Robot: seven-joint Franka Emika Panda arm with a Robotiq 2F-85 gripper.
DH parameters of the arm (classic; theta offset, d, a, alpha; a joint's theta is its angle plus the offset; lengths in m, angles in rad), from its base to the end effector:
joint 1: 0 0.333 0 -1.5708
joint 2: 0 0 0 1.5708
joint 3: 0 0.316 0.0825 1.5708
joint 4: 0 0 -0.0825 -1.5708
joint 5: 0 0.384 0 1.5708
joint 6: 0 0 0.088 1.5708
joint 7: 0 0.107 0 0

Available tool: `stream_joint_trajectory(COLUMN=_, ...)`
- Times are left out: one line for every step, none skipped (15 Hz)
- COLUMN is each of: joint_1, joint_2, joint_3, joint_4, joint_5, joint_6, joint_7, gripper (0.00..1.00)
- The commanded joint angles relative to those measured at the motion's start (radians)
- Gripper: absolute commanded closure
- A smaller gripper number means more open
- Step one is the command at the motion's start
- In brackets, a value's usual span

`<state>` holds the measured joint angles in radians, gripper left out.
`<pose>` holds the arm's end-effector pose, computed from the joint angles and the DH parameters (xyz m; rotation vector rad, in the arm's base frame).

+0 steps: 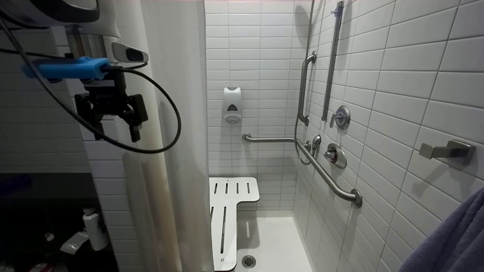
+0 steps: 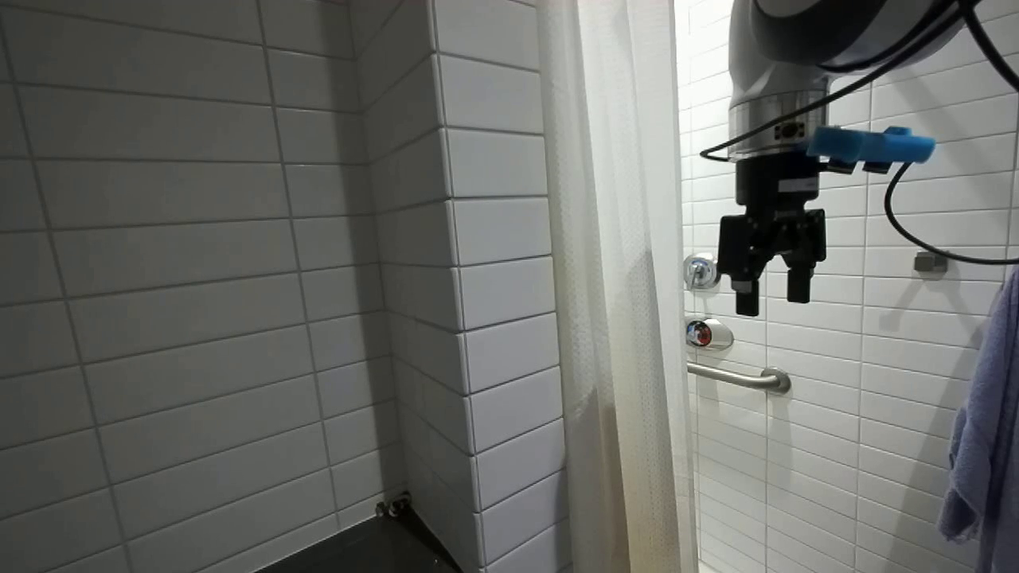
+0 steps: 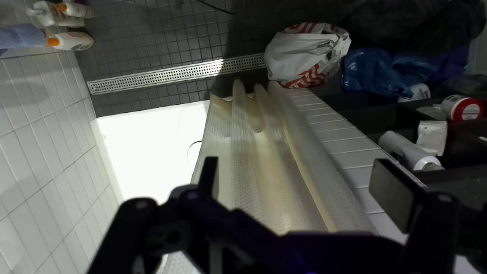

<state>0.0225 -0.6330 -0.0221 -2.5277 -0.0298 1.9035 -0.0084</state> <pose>0.3589 -0.0025 0.4863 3.1262 0.0354 0.0136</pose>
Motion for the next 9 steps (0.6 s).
stream_joint_trajectory(joint_1=-0.036, joint_2=-0.013, joint_3=0.016, joint_4=-0.006, joint_5=-0.042, joint_6=0.002, joint_7=0.021, gripper=0.00)
stream_joint_trajectory(joint_1=-0.046, joint_2=-0.016, joint_3=0.017, joint_4=-0.006, joint_5=-0.060, joint_6=0.002, joint_7=0.026, gripper=0.00)
stream_joint_trajectory(joint_1=-0.056, joint_2=-0.020, joint_3=0.017, joint_4=-0.005, joint_5=-0.080, joint_6=0.004, joint_7=0.030, gripper=0.00)
stream_joint_trajectory(joint_1=-0.068, joint_2=-0.027, joint_3=0.021, joint_4=-0.005, joint_5=-0.108, joint_6=0.006, joint_7=0.038, gripper=0.00)
stream_joint_trajectory(joint_1=-0.078, joint_2=-0.032, joint_3=0.023, joint_4=-0.005, joint_5=-0.135, joint_6=0.011, joint_7=0.044, gripper=0.00)
stream_joint_trajectory(joint_1=-0.085, joint_2=-0.037, joint_3=0.024, joint_4=-0.004, joint_5=-0.166, joint_6=0.019, joint_7=0.044, gripper=0.00)
stream_joint_trajectory(joint_1=-0.090, joint_2=-0.040, joint_3=0.025, joint_4=-0.003, joint_5=-0.191, joint_6=0.026, joint_7=0.045, gripper=0.00)
stream_joint_trajectory(joint_1=-0.094, joint_2=-0.045, joint_3=0.027, joint_4=-0.003, joint_5=-0.217, joint_6=0.037, joint_7=0.042, gripper=0.00)
stream_joint_trajectory(joint_1=-0.095, joint_2=-0.052, joint_3=0.029, joint_4=-0.007, joint_5=-0.240, joint_6=0.051, joint_7=0.038, gripper=0.00)
